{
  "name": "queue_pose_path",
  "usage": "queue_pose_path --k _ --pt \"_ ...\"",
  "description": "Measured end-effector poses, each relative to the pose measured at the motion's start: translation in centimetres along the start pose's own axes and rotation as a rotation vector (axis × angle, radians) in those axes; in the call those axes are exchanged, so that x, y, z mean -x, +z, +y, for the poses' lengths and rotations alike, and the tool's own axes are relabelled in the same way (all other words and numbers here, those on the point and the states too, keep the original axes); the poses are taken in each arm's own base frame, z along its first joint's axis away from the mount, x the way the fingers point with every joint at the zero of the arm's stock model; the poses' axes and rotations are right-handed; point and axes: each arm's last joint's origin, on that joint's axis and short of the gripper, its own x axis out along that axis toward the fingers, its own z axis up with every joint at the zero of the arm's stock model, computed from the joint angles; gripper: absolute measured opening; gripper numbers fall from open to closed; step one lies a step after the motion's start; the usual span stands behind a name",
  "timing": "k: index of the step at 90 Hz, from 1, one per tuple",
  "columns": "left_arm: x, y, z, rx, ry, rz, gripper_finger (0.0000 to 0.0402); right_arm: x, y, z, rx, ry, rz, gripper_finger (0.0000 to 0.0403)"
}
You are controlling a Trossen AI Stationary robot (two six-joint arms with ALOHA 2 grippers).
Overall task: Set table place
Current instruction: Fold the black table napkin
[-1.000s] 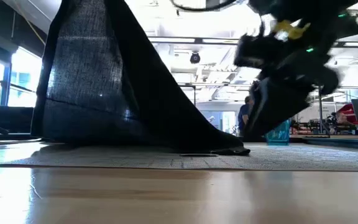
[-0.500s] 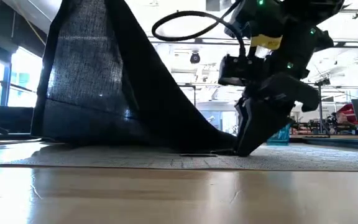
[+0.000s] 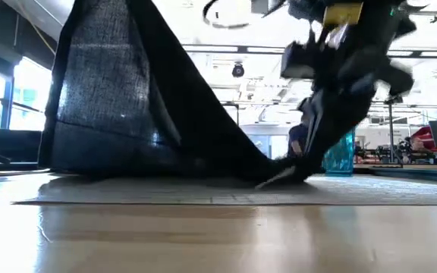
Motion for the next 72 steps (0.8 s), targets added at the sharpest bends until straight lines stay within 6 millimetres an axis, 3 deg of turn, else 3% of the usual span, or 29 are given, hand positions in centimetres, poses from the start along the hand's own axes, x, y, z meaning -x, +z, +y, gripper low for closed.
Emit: queue_pose_path --k 22,44,60,72 --pt "3.0 1.8 0.4 -0.025 -0.007 -0.121 0.0 9.0 -0.4 -1.3 -0.038 -0.051 -0.221 0.0" --pt "5.2 3.4 2.7 -0.04 0.112 -0.216 0.0 17.8 -2.4 -3.6 -0.114 -0.211 -0.586 0.0" --pt "5.2 4.0 5.4 -0.017 0.169 -0.214 0.0 22.0 -4.1 -5.0 -0.158 -0.356 -0.788 0.0" --pt "4.8 4.3 8.2 0.047 0.056 -0.217 0.0 23.9 -4.8 -5.9 -0.207 -0.517 -0.882 0.0"
